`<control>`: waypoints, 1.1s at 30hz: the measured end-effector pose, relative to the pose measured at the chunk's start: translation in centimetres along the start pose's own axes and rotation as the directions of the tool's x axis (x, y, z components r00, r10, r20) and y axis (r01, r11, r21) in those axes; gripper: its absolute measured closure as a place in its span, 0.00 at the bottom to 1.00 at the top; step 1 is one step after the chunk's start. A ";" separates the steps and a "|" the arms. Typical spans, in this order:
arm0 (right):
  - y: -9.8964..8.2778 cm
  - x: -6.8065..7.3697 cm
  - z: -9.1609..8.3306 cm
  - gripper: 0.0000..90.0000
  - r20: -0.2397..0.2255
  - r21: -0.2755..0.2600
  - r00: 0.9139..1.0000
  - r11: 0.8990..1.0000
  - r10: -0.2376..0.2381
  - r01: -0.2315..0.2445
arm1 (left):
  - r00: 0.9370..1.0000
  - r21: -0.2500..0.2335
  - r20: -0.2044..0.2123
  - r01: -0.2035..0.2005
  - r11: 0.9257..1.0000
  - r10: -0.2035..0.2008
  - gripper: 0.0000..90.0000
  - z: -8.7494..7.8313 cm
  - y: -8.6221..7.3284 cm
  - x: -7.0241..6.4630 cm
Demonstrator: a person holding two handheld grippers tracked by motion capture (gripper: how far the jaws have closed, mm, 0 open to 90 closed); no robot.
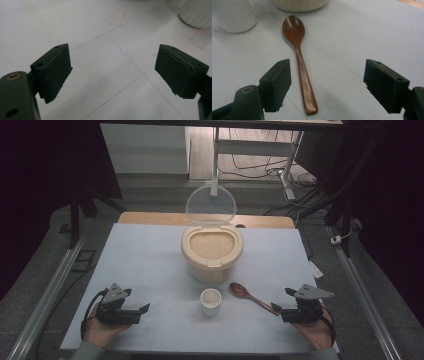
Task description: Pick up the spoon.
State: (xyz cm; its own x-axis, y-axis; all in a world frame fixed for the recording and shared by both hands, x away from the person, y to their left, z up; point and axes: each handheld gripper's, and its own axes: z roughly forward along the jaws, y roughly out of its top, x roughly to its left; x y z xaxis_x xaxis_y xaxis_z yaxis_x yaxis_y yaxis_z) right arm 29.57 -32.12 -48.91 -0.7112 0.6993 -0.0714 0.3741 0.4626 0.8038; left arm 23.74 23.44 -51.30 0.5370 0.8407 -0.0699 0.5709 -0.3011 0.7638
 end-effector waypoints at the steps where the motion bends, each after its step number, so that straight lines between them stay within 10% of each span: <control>1: 0.0 0.0 0.0 0.26 -0.005 0.000 1.000 1.000 0.001 -0.001 | 1.000 -0.004 -0.003 0.002 1.000 -0.002 0.15 -0.1 0.0 0.0; 22: 0.7 0.3 -0.3 0.32 -0.028 0.021 1.000 1.000 -0.006 0.006 | 1.000 -0.008 -0.010 -0.016 1.000 0.016 0.15 -0.2 0.0 0.0; 33: 3.6 0.8 -0.4 0.35 -0.074 0.156 0.997 0.987 -0.018 0.029 | 1.000 -0.010 -0.006 -0.011 1.000 0.011 0.15 -0.2 0.1 0.1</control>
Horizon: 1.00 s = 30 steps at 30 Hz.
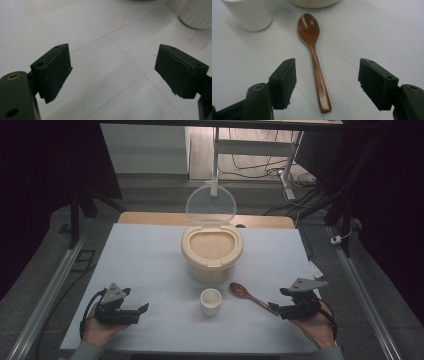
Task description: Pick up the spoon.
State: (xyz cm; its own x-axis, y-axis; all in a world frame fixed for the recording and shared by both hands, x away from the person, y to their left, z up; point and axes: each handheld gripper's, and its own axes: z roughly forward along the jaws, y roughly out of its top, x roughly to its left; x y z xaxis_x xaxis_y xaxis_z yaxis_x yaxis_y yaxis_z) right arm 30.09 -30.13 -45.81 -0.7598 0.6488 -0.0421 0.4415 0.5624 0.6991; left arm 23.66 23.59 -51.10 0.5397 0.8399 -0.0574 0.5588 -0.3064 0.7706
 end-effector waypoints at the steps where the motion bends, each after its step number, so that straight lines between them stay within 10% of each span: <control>1: 0.4 0.0 0.0 0.35 -0.003 0.018 1.000 1.000 -0.002 0.002 | 1.000 0.000 0.002 0.000 1.000 0.000 0.15 0.0 0.0 0.0; 16: 5.9 -0.5 1.7 0.37 -0.072 0.169 0.996 0.984 -0.044 0.055 | 1.000 0.007 0.003 -0.006 1.000 0.006 0.15 0.4 -0.1 0.1; 30: 4.9 -1.4 4.8 0.40 -0.104 0.295 0.994 0.953 -0.045 0.074 | 1.000 0.017 -0.001 -0.018 1.000 0.018 0.15 0.8 -0.2 -0.2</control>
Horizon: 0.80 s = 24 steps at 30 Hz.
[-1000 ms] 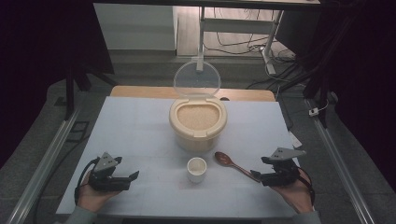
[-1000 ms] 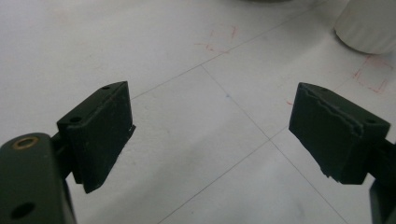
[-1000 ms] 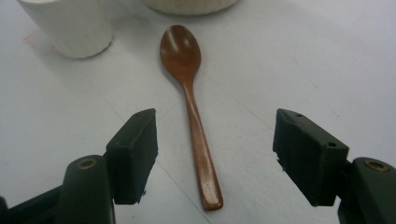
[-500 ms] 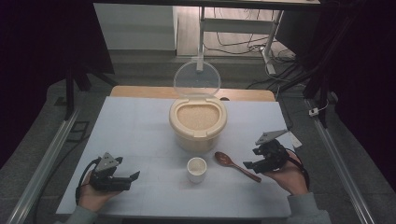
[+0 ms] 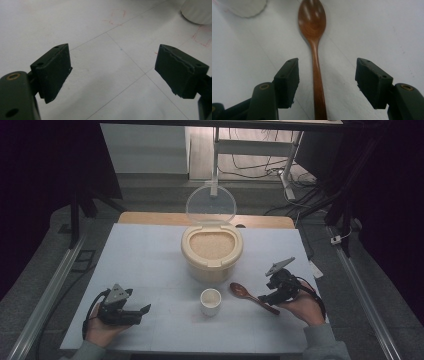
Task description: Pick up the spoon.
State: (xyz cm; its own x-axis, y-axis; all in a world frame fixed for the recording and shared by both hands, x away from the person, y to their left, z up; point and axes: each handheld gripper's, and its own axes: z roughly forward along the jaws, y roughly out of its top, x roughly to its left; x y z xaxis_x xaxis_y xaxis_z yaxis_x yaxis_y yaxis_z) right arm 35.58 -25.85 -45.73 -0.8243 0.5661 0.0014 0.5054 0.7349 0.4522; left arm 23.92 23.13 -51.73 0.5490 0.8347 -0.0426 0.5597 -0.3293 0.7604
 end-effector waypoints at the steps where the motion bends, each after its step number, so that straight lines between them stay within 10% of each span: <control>1: -0.1 -0.1 0.2 0.41 -0.002 0.008 1.000 1.000 0.002 -0.002 | 1.000 0.001 0.002 -0.001 1.000 0.001 0.15 0.0 0.0 0.0; 24: -0.4 0.4 3.1 0.62 -0.022 0.193 0.999 0.980 -0.046 0.049 | 1.000 0.013 0.001 -0.016 1.000 0.016 0.15 0.2 -0.2 0.0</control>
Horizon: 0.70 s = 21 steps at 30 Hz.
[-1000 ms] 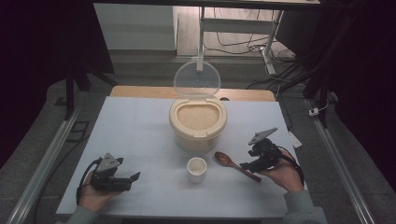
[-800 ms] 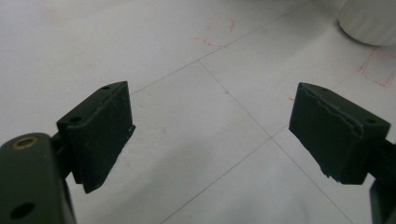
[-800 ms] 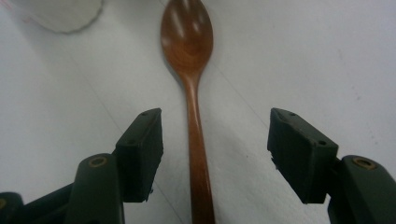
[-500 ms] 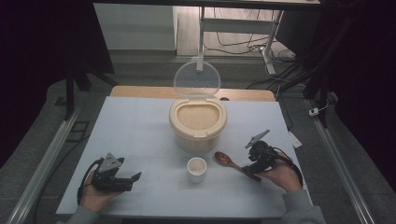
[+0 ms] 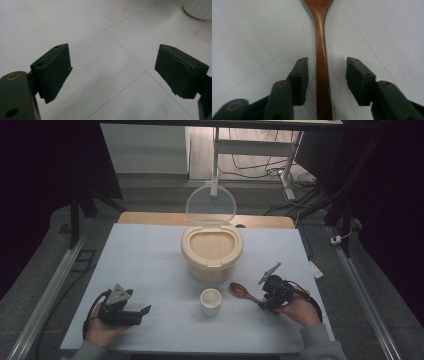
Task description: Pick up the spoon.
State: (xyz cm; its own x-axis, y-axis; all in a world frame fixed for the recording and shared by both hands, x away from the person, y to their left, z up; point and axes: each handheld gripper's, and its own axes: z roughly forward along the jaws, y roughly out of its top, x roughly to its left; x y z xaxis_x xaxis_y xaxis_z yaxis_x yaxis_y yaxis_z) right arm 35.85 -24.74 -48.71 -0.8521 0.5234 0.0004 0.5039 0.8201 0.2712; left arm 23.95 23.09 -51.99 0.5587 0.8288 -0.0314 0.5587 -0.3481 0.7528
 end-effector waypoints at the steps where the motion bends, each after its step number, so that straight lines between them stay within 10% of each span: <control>1: 0.0 0.0 0.1 0.63 0.004 0.008 1.000 1.000 -0.014 0.014 | 1.000 0.000 0.000 -0.001 1.000 0.001 0.15 0.0 0.0 0.0; 21: 0.9 1.3 0.7 0.88 0.053 0.084 0.996 0.994 -0.072 0.067 | 1.000 0.010 -0.007 0.000 1.000 0.000 0.15 0.1 -0.2 0.1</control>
State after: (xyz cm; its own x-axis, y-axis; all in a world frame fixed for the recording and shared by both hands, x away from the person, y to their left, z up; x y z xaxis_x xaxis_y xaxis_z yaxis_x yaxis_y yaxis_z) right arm 35.29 -23.20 -49.13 -0.8775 0.4746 -0.0697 0.4555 0.8700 0.1889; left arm 23.99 23.21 -52.19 0.5544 0.8318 -0.0262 0.5644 -0.3527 0.7464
